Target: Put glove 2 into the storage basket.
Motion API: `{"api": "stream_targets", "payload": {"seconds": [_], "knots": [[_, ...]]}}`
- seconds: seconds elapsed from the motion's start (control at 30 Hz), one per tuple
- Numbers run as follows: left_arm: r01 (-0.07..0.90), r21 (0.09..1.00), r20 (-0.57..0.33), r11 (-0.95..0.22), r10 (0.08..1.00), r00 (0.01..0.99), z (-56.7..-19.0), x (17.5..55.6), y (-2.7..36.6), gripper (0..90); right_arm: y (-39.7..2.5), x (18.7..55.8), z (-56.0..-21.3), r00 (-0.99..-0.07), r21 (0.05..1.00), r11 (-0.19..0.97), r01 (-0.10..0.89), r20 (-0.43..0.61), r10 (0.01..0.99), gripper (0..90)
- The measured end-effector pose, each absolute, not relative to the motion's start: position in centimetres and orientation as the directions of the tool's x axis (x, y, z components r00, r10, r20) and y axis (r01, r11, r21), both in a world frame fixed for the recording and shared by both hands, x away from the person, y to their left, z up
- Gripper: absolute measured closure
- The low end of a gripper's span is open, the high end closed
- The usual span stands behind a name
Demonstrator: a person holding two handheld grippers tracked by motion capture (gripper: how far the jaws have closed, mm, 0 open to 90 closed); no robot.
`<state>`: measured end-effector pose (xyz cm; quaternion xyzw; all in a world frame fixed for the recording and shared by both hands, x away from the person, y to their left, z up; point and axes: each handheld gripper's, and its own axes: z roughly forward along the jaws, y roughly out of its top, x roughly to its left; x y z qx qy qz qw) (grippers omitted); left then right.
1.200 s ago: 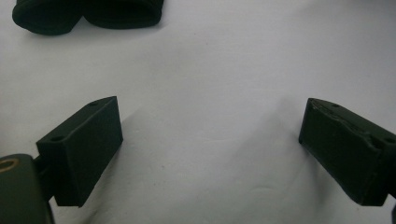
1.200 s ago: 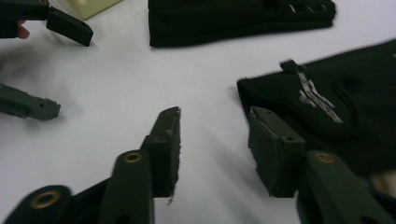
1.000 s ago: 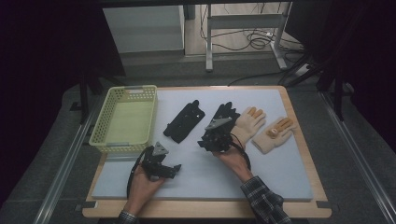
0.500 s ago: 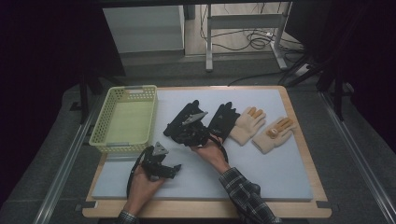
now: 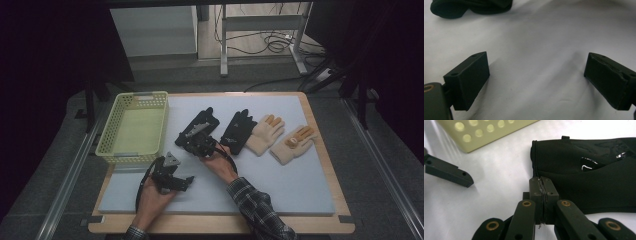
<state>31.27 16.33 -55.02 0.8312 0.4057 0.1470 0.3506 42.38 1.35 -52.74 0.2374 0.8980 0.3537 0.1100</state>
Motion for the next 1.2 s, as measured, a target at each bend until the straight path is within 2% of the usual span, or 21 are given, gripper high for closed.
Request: {"api": "stream_targets", "payload": {"seconds": [0.13,0.27,0.3,0.4,0.47,0.57,0.77,0.8,0.97,1.1,1.13,1.17,1.2], "knots": [[0.569,0.703,-0.036,-0.427,0.777,0.629,-55.0,31.3,16.3,6.2,-0.3,41.6,-50.5,-0.873,0.696,0.640,0.326,-0.039,0.486,87.6],[0.569,0.704,-0.038,-0.426,0.777,0.629,-55.0,31.3,16.3,6.1,-2.0,41.1,-49.6,-0.875,0.672,0.663,0.329,-0.046,0.481,86.1],[0.569,0.703,-0.038,-0.427,0.777,0.629,-55.0,31.3,16.3,6.1,-2.6,41.1,-49.7,-0.876,0.663,0.668,0.339,-0.036,0.480,83.9],[0.570,0.702,-0.038,-0.427,0.777,0.628,-55.0,31.3,16.3,6.1,-5.0,41.7,-49.5,-0.854,0.683,0.616,0.393,0.022,0.520,65.8],[0.571,0.702,-0.040,-0.425,0.777,0.628,-55.0,31.3,16.3,6.1,-5.3,42.1,-49.4,-0.842,0.690,0.600,0.405,0.026,0.539,63.6],[0.571,0.704,-0.042,-0.421,0.778,0.626,-55.1,31.3,16.3,6.1,-5.3,43.6,-49.4,-0.812,0.708,0.562,0.428,0.028,0.584,53.0],[0.571,0.702,-0.039,-0.426,0.777,0.628,-55.0,31.3,16.4,6.1,-3.0,46.2,-50.2,-0.783,0.712,0.551,0.436,-0.002,0.622,40.1],[0.571,0.702,-0.039,-0.426,0.777,0.628,-55.0,31.3,16.4,6.1,-2.2,47.0,-50.8,-0.771,0.702,0.551,0.451,-0.004,0.636,35.1],[0.571,0.703,-0.041,-0.424,0.777,0.628,-55.0,31.3,16.3,6.1,-1.0,48.6,-51.9,-0.744,0.697,0.547,0.464,-0.028,0.667,28.5],[0.571,0.703,-0.042,-0.424,0.777,0.628,-55.0,31.3,16.3,6.1,-0.6,49.7,-53.1,-0.738,0.666,0.558,0.495,-0.017,0.674,31.9],[0.571,0.703,-0.042,-0.424,0.777,0.628,-55.0,31.3,16.3,6.1,-0.6,49.5,-53.1,-0.734,0.678,0.556,0.480,-0.036,0.678,47.0],[0.571,0.703,-0.042,-0.424,0.777,0.628,-55.0,31.3,16.3,6.1,-0.6,49.5,-53.1,-0.734,0.678,0.556,0.480,-0.036,0.678,47.0],[0.572,0.702,-0.042,-0.424,0.777,0.628,-55.0,31.3,16.3,6.1,-0.6,49.4,-53.1,-0.738,0.683,0.554,0.476,-0.034,0.675,52.5]]}}
